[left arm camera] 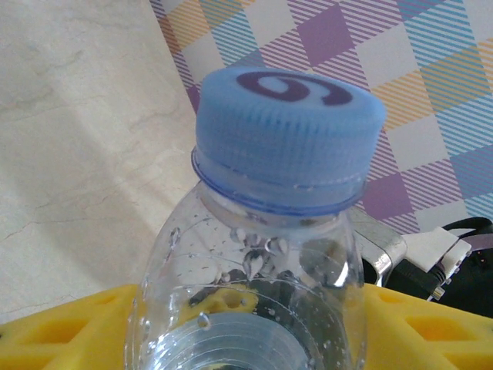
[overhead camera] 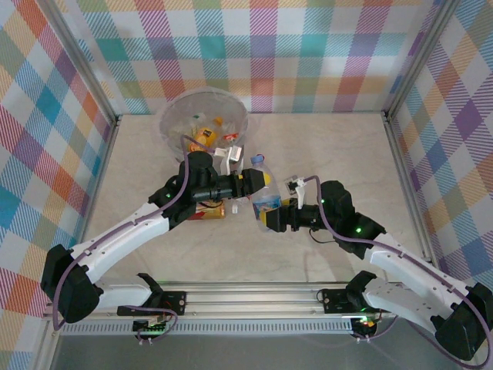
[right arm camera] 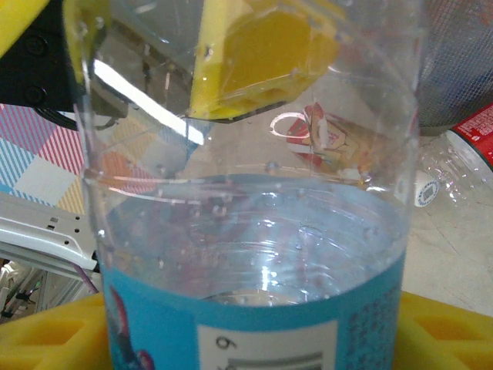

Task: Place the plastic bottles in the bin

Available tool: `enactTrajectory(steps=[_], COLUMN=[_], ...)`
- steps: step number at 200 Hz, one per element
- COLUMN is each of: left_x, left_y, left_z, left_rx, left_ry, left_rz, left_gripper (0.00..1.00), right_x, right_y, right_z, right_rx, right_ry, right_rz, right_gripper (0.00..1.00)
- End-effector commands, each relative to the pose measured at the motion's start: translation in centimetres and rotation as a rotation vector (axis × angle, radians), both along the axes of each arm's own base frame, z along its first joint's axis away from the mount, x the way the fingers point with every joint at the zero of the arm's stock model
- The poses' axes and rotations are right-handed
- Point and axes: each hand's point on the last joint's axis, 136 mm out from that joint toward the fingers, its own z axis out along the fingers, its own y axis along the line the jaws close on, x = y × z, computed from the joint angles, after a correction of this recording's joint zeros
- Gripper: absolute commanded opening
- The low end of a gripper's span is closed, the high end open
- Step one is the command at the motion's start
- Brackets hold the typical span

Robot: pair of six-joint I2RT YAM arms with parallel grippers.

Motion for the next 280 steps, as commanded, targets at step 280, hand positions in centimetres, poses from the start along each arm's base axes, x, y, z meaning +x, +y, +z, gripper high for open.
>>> enactTrajectory(steps=[280], left_x=[17.2], left_y=[12.4], left_z=[17.1], left_rx=[0.755], left_ry=[-0.711], left_rz=[0.445], left_gripper=[0.64], right_x=[0.2], right_y=[-5.0], right_z=[14.6], right_rx=[0.084], right_ry=[-0.526], right_rz=[-0.203], right_gripper=[1.00])
